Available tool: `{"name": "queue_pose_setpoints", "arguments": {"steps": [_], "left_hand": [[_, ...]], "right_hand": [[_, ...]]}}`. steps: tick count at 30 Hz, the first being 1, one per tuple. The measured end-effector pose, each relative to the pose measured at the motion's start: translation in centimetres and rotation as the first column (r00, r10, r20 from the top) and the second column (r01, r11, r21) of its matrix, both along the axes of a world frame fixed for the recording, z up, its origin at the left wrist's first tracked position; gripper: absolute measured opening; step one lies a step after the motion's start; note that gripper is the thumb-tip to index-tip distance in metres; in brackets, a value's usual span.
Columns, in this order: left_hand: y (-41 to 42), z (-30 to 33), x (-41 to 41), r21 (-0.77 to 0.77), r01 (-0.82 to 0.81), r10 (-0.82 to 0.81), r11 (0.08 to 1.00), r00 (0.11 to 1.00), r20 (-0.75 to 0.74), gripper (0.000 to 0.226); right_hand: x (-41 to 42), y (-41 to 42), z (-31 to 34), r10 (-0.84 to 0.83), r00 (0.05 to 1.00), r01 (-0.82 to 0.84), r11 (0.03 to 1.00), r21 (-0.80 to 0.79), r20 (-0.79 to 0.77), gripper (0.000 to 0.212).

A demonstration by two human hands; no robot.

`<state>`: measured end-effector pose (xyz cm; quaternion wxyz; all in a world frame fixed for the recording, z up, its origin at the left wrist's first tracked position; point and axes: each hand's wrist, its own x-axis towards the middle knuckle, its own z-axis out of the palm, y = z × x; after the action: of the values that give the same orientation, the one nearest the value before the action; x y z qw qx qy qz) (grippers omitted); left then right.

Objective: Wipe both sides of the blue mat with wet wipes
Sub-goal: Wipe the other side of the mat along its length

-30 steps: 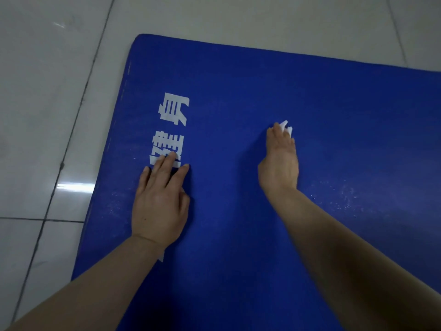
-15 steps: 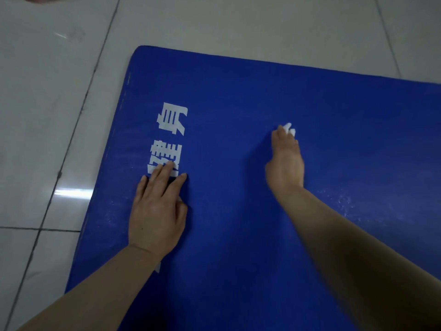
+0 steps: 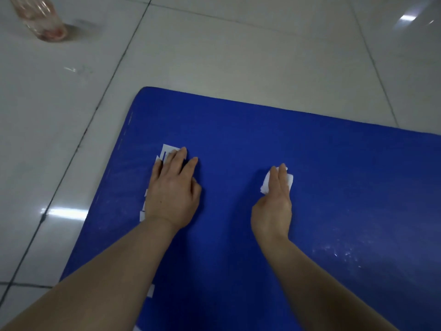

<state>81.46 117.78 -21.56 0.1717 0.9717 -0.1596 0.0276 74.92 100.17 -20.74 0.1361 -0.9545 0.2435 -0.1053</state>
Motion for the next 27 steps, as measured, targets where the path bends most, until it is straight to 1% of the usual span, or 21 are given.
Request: {"name": "queue_pose_setpoints", "arguments": {"steps": [1, 2, 3, 4, 5, 7, 8, 10, 11, 12, 13, 14, 16, 17, 19, 21, 22, 23, 25, 27], "left_hand": [[0.0, 0.0, 0.0, 0.000, 0.003, -0.003, 1.000, 1.000, -0.006, 0.055], [0.0, 0.1, 0.0, 0.000, 0.008, -0.008, 1.000, 1.000, -0.010, 0.056], [0.1, 0.1, 0.1, 0.002, 0.013, -0.013, 1.000, 1.000, -0.013, 0.057], [0.1, 0.1, 0.1, 0.005, 0.018, -0.018, 1.000, 1.000, -0.019, 0.057], [0.2, 0.1, 0.1, 0.008, 0.019, -0.019, 1.000, 0.999, -0.029, 0.058], [0.3, 0.0, 0.1, 0.008, 0.016, -0.015, 1.000, 0.999, -0.030, 0.058], [0.4, 0.0, 0.1, 0.005, 0.017, -0.017, 1.000, 1.000, -0.026, 0.057], [0.3, 0.3, 0.1, -0.001, 0.014, -0.014, 1.000, 1.000, -0.028, 0.057], [0.2, 0.4, 0.1, 0.000, 0.012, -0.012, 1.000, 1.000, -0.027, 0.056], [0.1, 0.4, 0.1, 0.003, 0.010, -0.010, 1.000, 1.000, -0.026, 0.056], [0.1, 0.4, 0.1, 0.003, 0.008, -0.008, 1.000, 1.000, -0.030, 0.056], [0.0, 0.4, 0.1, 0.003, 0.005, -0.005, 1.000, 1.000, -0.031, 0.056], [0.1, 0.2, 0.1, 0.005, 0.001, -0.001, 1.000, 1.000, -0.026, 0.055], [0.2, 0.2, 0.1, 0.003, 0.001, -0.001, 1.000, 1.000, -0.024, 0.055], [0.2, 0.2, 0.2, -0.022, 0.002, -0.002, 1.000, 1.000, -0.011, 0.055], [0.2, 0.3, 0.3, -0.057, -0.007, 0.007, 0.998, 1.000, 0.003, 0.055], [0.1, 0.4, 0.4, -0.067, -0.012, 0.012, 0.998, 1.000, 0.006, 0.055], [0.1, 0.4, 0.4, -0.063, -0.014, 0.014, 0.998, 1.000, 0.006, 0.056], [0.1, 0.5, 0.4, -0.037, -0.012, 0.012, 0.999, 1.000, -0.005, 0.056], [0.1, 0.5, 0.5, -0.016, -0.015, 0.015, 1.000, 0.999, -0.033, 0.056]], "right_hand": [[0.9, 1.0, 1.1, 0.045, 0.998, -0.045, 0.999, 0.006, -0.051, 0.051], [1.8, 2.1, 1.8, 0.099, 0.964, -0.124, 0.988, -0.088, -0.245, 0.040], [2.7, 3.4, 1.7, 0.202, 0.876, -0.277, 0.954, -0.115, -0.439, 0.032], [3.6, 4.7, 1.5, 0.324, 0.803, -0.422, 0.902, -0.091, -0.501, 0.032], [4.7, 5.9, 1.3, 0.395, 0.826, -0.437, 0.899, -0.014, -0.403, 0.040], [6.7, 6.1, 2.3, 0.493, 0.824, -0.462, 0.870, 0.171, -0.278, 0.058], [7.0, 5.3, 2.3, 0.551, 0.799, -0.525, 0.834, 0.167, -0.241, 0.062], [6.3, 2.6, 2.1, 0.564, 0.796, -0.543, 0.826, 0.154, -0.221, 0.064], [6.1, 0.8, 1.7, 0.515, 0.833, -0.498, 0.857, 0.129, -0.202, 0.063], [5.7, -0.8, 1.6, 0.434, 0.888, -0.416, 0.899, 0.138, -0.149, 0.062], [5.5, -2.0, 1.6, 0.353, 0.925, -0.333, 0.931, 0.147, -0.138, 0.061], [5.7, -2.7, 1.6, 0.283, 0.948, -0.268, 0.956, 0.117, -0.146, 0.059], [6.8, -2.2, 1.5, 0.223, 0.945, -0.216, 0.975, 0.057, -0.239, 0.056], [7.8, -0.9, 1.7, 0.252, 0.933, -0.258, 0.966, 0.013, -0.257, 0.055], [9.8, 2.4, 1.7, 0.420, 0.871, -0.432, 0.902, 0.010, -0.255, 0.059], [11.0, 5.0, 1.1, 0.547, 0.817, -0.541, 0.837, 0.087, -0.180, 0.062], [11.2, 5.4, 1.2, 0.587, 0.790, -0.572, 0.810, 0.132, -0.178, 0.062], [11.1, 5.1, 1.2, 0.604, 0.773, -0.584, 0.797, 0.156, -0.192, 0.063], [10.5, 2.9, 1.2, 0.601, 0.765, -0.604, 0.794, 0.064, -0.231, 0.066], [9.8, -0.4, 1.3, 0.508, 0.828, -0.516, 0.856, 0.035, -0.235, 0.067]]}}
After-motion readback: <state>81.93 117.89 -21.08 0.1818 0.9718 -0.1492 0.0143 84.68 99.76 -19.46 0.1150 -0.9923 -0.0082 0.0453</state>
